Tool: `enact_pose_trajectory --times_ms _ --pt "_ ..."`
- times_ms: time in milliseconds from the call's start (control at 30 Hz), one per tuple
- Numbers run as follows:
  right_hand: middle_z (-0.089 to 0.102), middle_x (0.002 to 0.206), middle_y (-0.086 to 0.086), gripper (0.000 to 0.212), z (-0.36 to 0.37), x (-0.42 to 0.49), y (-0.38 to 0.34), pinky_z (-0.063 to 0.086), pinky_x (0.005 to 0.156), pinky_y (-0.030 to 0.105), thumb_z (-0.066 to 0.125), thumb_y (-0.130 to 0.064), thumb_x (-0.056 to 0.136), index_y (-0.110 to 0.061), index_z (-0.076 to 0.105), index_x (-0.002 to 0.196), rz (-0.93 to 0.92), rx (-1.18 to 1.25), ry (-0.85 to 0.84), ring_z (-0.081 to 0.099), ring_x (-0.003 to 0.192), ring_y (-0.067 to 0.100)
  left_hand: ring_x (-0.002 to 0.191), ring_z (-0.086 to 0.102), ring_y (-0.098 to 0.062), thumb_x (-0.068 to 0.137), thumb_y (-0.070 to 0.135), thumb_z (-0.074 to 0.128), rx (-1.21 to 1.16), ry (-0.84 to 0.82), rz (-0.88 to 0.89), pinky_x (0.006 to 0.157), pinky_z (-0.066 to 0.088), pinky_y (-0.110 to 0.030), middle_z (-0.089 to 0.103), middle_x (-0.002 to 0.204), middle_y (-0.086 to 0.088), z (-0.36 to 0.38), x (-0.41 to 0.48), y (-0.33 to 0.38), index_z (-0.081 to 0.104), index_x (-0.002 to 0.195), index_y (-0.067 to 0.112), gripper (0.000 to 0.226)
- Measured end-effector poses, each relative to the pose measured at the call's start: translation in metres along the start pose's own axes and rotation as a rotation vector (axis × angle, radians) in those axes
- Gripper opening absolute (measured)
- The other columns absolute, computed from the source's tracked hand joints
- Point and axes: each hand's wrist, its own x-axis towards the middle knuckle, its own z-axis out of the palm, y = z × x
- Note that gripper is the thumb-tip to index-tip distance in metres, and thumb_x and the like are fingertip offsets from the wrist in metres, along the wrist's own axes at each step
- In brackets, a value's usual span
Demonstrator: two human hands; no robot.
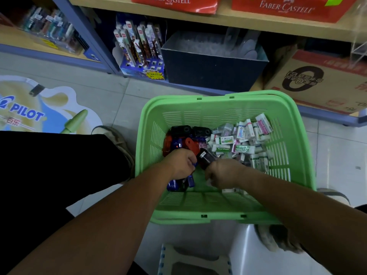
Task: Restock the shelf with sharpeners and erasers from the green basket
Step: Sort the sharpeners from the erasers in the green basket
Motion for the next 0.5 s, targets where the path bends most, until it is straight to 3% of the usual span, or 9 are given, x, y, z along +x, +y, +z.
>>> enact_pose_trajectory --times_ms 133,200,300,367,433,500 --pt "0.067 0.103 -0.003 0.023 -0.01 -0.02 0.013 0.058 0.084 0.033 0.06 -0.025 0.098 -0.023 0.067 0.12 0.142 -0.066 0.027 0.065 0.095 0.016 0.063 0.07 -0.017 0.098 0.011 0.067 0.036 -0.075 -0.027 0.061 0.062 -0.033 0.073 0.094 -0.006 0.004 -0.002 0.005 0.067 0.112 0.019 0.016" --pt "0.061 0.099 0.0 0.024 -0.006 -0.027 0.021 0.06 0.082 0.034 0.058 -0.025 0.1 -0.016 0.057 0.122 0.254 -0.137 0.024 0.064 0.091 0.017 0.065 0.071 -0.019 0.098 0.015 0.067 0.102 -0.04 0.018 0.065 0.064 -0.039 0.074 0.09 -0.006 0.007 -0.002 0.011 0.069 0.107 0.016 0.01" --pt "0.062 0.102 0.002 0.028 -0.004 -0.032 0.021 0.061 0.079 0.034 0.057 -0.02 0.102 -0.014 0.051 0.129 0.355 -0.154 0.082 0.064 0.088 0.017 0.085 0.069 -0.022 0.096 0.024 0.065 0.345 0.221 0.167 0.077 0.061 -0.041 0.068 0.096 -0.002 0.005 0.004 0.024 0.07 0.093 0.019 0.007" --pt "0.064 0.107 0.003 0.033 -0.008 -0.034 0.021 0.059 0.073 0.033 0.055 -0.014 0.102 -0.015 0.05 0.134 0.356 -0.178 0.153 0.063 0.085 0.018 0.107 0.058 -0.023 0.095 0.028 0.065 0.56 0.347 0.306 0.088 0.053 -0.038 0.059 0.113 -0.002 0.002 0.012 0.029 0.07 0.109 0.02 0.017" --pt "0.066 0.114 0.004 0.032 -0.01 -0.035 0.023 0.058 0.073 0.033 0.056 -0.017 0.103 -0.018 0.051 0.134 0.301 -0.193 0.195 0.065 0.089 0.018 0.122 0.046 -0.024 0.095 0.032 0.067 0.689 0.282 0.382 0.1 0.042 -0.038 0.053 0.13 -0.002 -0.001 0.022 0.03 0.066 0.129 0.024 0.036" --pt "0.07 0.115 0.0 0.028 -0.01 -0.031 0.026 0.06 0.081 0.035 0.063 -0.026 0.1 -0.026 0.06 0.127 0.261 -0.041 0.247 0.067 0.093 0.016 0.131 0.04 -0.024 0.095 0.032 0.068 0.719 0.16 0.384 0.11 0.034 -0.039 0.051 0.141 0.001 -0.001 0.029 0.027 0.062 0.139 0.027 0.045"
